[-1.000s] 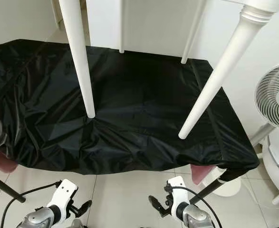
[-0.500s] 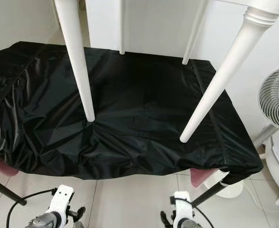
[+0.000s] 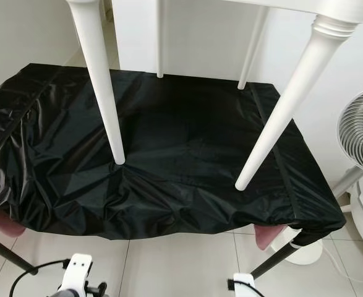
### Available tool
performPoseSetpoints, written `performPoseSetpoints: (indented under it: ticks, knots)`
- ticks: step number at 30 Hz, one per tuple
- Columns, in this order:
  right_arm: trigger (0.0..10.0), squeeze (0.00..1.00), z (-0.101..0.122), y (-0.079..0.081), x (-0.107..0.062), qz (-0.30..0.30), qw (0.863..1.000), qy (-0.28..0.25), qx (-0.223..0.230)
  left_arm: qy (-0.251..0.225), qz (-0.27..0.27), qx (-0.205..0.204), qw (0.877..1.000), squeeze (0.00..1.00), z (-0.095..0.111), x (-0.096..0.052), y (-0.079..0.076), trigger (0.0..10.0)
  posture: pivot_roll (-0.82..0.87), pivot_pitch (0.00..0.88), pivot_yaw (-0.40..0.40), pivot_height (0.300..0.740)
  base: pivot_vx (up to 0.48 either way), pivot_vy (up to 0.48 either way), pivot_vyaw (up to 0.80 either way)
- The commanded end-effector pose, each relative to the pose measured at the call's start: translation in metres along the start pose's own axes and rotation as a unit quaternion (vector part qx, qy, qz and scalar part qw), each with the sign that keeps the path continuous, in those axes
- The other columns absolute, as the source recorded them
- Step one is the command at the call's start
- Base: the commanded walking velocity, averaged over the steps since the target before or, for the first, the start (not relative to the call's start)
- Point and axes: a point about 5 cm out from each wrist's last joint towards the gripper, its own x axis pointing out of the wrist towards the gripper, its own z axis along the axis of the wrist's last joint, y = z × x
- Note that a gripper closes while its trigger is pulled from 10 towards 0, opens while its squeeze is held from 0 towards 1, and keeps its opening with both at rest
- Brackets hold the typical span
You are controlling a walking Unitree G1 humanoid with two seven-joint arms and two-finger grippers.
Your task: Building children table
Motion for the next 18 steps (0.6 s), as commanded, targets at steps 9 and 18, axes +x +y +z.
performPoseSetpoints:
  ticks: [9,18]
  knots:
    - [10.0,0.0,-0.005,-0.005,-0.001,-0.013,1.0,0.017,-0.015,0.019,0.014,0.002,1.0,0.0,-0.004,0.001,-0.003,10.0,0.06,0.007,-0.018,0.74,0.0,0.0,0.0]
    - [10.0,0.0,0.0,0.005,0.001,-0.006,0.999,0.018,-0.028,0.025,0.005,0.027,0.999,0.0,-0.002,0.002,-0.008,10.0,0.06,0.022,-0.003,0.74,0.0,0.0,0.0]
